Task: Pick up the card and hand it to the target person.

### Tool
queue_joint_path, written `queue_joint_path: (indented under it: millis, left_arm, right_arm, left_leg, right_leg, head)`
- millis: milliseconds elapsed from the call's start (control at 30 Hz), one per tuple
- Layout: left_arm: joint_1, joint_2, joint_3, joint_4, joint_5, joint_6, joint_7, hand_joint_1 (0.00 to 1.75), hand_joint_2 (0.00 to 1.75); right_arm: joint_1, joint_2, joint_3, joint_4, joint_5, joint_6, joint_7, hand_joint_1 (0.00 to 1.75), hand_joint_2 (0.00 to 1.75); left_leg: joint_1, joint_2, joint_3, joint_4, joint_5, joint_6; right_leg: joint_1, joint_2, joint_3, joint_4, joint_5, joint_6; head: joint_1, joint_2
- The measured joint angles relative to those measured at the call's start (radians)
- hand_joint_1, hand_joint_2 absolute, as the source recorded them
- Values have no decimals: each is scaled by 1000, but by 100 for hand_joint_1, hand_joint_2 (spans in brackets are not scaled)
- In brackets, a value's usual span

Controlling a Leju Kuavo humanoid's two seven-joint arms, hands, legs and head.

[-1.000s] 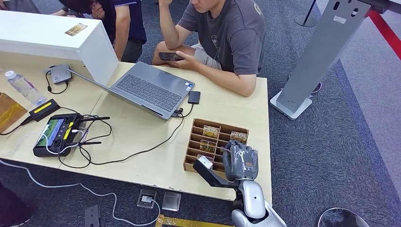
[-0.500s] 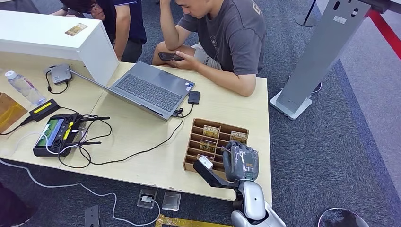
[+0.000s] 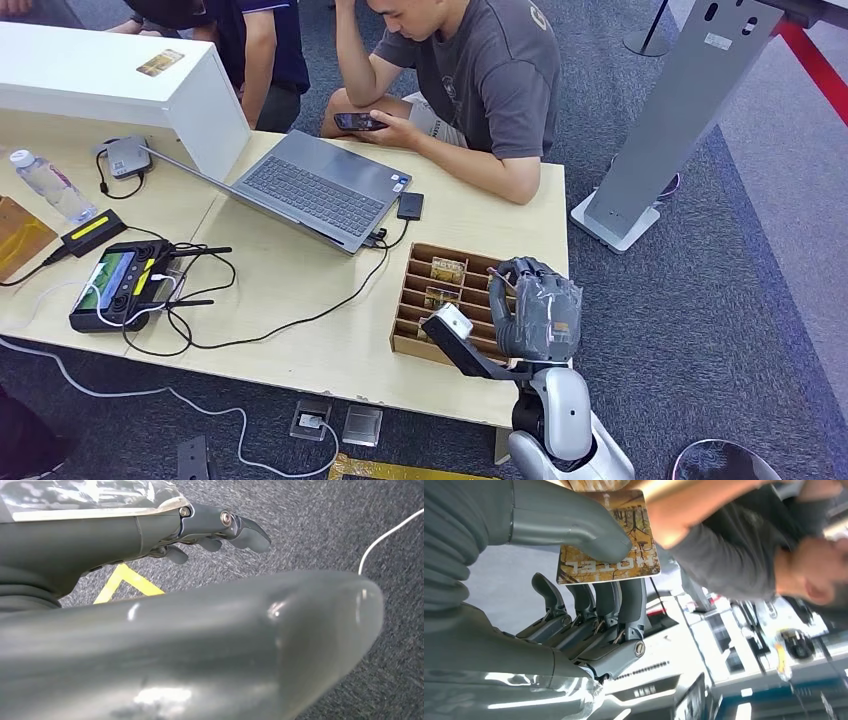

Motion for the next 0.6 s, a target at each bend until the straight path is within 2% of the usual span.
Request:
queue_joint_path:
  millis: [300, 600]
  left_arm:
    - [1, 0, 15, 0, 2, 13, -4, 0, 0]
    - [0, -1, 17, 0, -25, 11, -4, 0, 0]
  right_arm:
    - [-32, -30, -23, -143, -11, -33, -19, 144, 175]
    - [-131, -39, -29, -153, -45, -69, -55, 140, 175]
  left_leg:
    - [0, 0, 0, 0, 0, 0]
    - [0, 0, 0, 0, 0, 0]
  right_leg:
    - [0, 0, 0, 0, 0, 0]
    - [0, 0, 0, 0, 0, 0]
  head:
    - [0, 0]
    - [0, 0]
